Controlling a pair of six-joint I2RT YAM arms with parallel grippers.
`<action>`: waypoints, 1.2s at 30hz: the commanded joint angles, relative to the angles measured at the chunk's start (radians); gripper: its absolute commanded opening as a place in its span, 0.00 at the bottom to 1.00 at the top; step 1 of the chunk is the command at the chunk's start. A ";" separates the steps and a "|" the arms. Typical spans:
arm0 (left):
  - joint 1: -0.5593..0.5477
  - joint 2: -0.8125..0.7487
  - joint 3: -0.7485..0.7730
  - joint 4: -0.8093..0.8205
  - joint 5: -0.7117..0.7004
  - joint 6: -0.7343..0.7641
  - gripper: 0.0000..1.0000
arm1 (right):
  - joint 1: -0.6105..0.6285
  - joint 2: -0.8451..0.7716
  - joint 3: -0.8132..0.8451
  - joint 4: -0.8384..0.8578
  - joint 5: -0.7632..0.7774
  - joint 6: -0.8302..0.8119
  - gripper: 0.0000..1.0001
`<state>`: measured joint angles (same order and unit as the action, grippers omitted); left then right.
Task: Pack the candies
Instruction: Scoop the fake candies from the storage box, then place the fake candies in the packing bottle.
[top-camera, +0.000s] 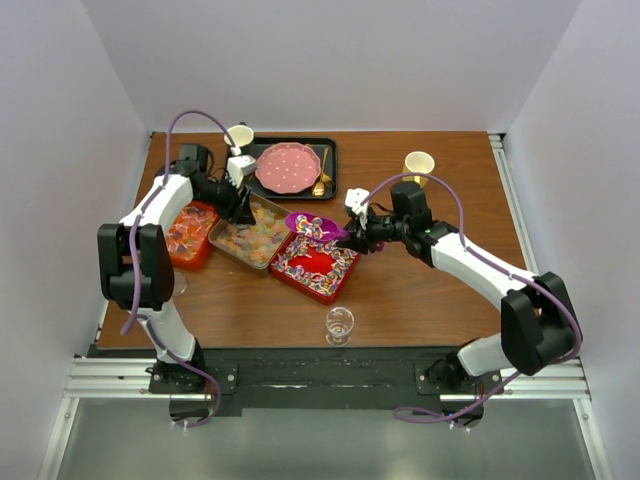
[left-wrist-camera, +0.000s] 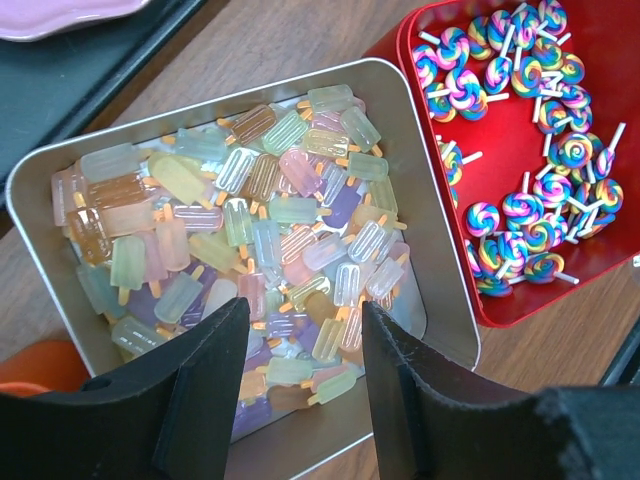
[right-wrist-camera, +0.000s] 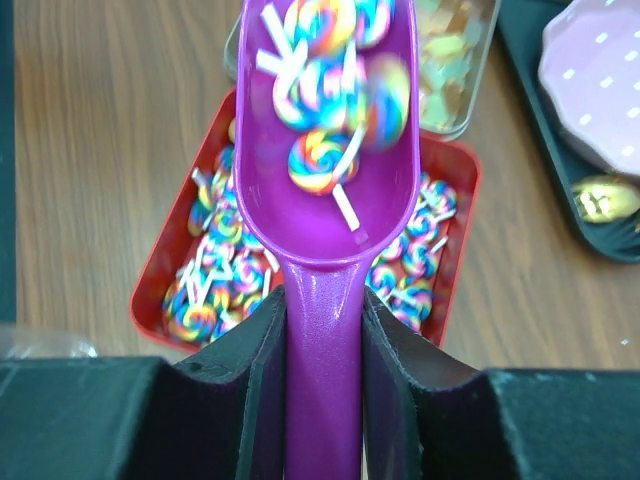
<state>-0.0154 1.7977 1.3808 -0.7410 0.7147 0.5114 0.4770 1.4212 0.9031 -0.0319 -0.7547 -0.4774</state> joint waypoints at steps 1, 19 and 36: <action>0.005 -0.072 -0.005 0.009 -0.009 0.015 0.54 | 0.003 -0.065 -0.001 0.035 -0.011 0.057 0.00; 0.006 -0.127 -0.038 0.176 0.006 -0.079 0.54 | -0.001 -0.248 0.336 -1.209 0.143 -0.608 0.00; 0.008 -0.233 -0.155 0.252 -0.055 -0.131 0.54 | 0.014 -0.225 0.448 -1.497 0.310 -0.869 0.00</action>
<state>-0.0147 1.6119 1.2392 -0.5270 0.6563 0.4011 0.4778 1.1896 1.2881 -1.3380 -0.4770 -1.2842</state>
